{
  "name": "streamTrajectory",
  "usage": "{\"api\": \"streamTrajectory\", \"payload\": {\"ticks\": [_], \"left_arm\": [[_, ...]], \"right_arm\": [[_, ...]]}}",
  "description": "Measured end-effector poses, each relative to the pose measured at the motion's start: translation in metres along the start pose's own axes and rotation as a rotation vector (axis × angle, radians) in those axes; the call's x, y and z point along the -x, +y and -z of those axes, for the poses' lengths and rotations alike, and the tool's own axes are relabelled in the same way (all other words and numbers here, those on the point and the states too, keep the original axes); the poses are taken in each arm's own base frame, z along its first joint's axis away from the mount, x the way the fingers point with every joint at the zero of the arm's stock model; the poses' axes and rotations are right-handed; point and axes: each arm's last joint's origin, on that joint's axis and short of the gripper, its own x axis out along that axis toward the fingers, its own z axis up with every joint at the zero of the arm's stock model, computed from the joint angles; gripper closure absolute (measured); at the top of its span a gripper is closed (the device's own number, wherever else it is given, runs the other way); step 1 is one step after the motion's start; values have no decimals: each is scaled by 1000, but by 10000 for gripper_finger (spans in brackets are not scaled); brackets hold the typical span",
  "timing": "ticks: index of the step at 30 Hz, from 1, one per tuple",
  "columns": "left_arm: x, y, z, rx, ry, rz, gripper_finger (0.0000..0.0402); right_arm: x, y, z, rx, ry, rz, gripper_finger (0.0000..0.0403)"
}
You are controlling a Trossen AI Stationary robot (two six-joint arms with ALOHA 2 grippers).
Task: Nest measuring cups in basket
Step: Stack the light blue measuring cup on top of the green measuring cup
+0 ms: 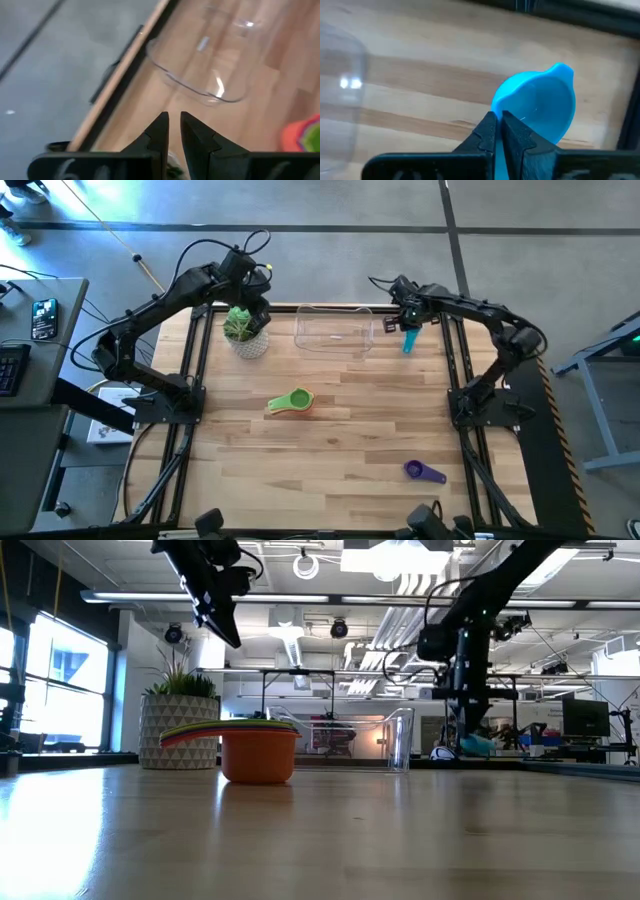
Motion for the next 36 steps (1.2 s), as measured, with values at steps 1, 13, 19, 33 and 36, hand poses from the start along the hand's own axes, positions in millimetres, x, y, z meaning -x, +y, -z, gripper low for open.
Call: {"api": "streamTrajectory", "payload": {"ticks": [1,13,19,33,36], "left_arm": [[0,-1,1,12,5,17,364],[0,-32,10,50,129,273,364],[-15,-61,23,63,219,329,364],[-49,-114,59,57,346,251,364],[-54,-120,66,88,363,239,364]], "right_arm": [[6,-1,0,0,-19,-10,400],[74,-15,12,18,-223,-135,402],[95,-21,18,52,-282,-182,402],[104,-6,31,132,-279,-264,402],[108,6,40,130,-272,-299,402]]}}
